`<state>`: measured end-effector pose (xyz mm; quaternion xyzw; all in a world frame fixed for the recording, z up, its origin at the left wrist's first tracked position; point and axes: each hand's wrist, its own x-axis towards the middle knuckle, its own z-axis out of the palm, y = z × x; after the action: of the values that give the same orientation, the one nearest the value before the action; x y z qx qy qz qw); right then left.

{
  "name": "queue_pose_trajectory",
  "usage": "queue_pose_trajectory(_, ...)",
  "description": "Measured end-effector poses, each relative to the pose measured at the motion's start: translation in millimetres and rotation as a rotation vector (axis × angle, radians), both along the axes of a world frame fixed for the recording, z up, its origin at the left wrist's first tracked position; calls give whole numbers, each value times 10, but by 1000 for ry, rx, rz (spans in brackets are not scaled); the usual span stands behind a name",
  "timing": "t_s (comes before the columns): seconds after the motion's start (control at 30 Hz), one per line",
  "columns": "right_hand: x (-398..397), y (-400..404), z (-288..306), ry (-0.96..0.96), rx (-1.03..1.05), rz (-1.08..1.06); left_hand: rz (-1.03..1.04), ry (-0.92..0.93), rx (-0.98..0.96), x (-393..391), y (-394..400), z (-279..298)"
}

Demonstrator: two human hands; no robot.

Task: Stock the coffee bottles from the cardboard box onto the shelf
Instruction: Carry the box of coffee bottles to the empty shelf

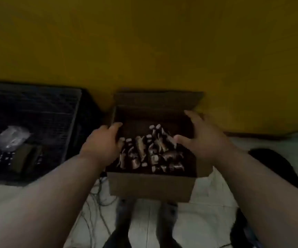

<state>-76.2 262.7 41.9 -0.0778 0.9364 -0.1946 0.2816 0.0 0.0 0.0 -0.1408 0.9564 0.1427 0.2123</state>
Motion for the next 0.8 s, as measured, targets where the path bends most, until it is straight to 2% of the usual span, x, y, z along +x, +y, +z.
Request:
queue_pose_trajectory(0.1, -16, 26, -634, 49, 31, -55, -104, -90, -184, -70, -69, -591)
queue_pose_trajectory(0.2, -23, 100, -1215, 46, 68, -110, -97, -193, -257, -97, -123, -1087)
queue_pose_trajectory(0.3, -119, 228, -1682, -64, 184, -149, -17, -276, -262, -168, -250, -1477)
queue_pose_trajectory(0.4, -227, 328, -2057, -175, 277, -167, 46, -353, -150, -298, -340, -1737)
queue_pose_trajectory(0.47, -269, 382, -2240, -202, 304, -166, 53, -331, -93, -358, -392, -1862)
queue_pose_trajectory(0.57, -319, 485, -2416, -64, 314, -122, 69, -196, -32, -357, -481, -1998)
queue_pose_trajectory(0.8, -354, 602, -2490, 16, 369, -71, 121, -147, -70, -322, -440, -1997)
